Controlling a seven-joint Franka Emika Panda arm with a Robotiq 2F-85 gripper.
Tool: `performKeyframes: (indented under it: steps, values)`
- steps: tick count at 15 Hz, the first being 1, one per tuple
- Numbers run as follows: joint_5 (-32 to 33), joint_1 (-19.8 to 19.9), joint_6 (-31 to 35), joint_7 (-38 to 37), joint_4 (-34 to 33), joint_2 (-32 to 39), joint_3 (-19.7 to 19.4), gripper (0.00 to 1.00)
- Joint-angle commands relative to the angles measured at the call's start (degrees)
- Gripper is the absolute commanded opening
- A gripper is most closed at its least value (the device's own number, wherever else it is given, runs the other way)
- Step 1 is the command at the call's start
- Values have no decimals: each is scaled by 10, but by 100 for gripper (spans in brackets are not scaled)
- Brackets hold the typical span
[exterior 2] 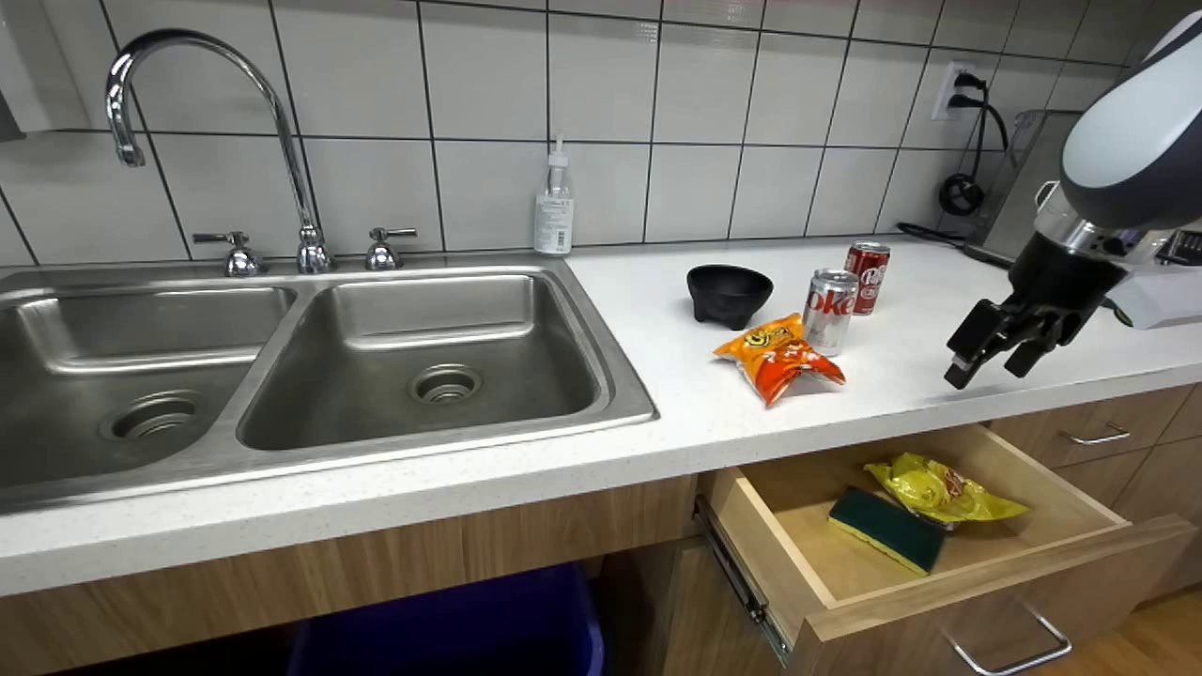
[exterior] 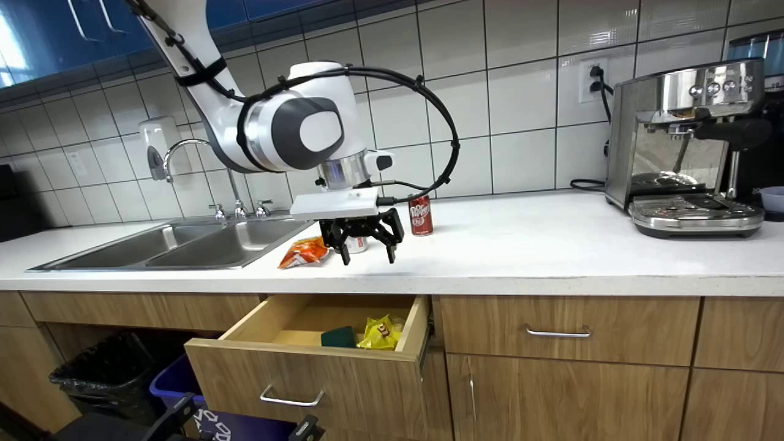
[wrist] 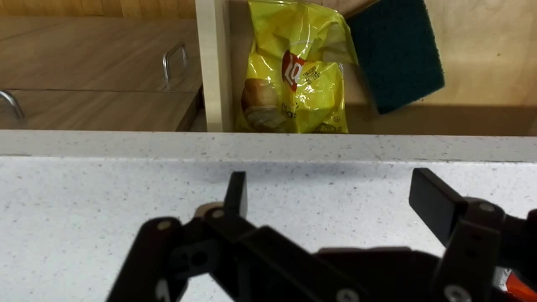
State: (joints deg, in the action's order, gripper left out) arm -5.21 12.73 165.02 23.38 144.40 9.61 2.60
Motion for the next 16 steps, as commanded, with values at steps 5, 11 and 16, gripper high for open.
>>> performKeyframes:
  steps: [5, 11, 16]
  values:
    - [-6, -13, -3, 0, 3, -5, -8, 100]
    - [-6, -15, -3, 1, 5, -8, -8, 100]
    - [-6, -15, -3, 1, 5, -8, -8, 100]
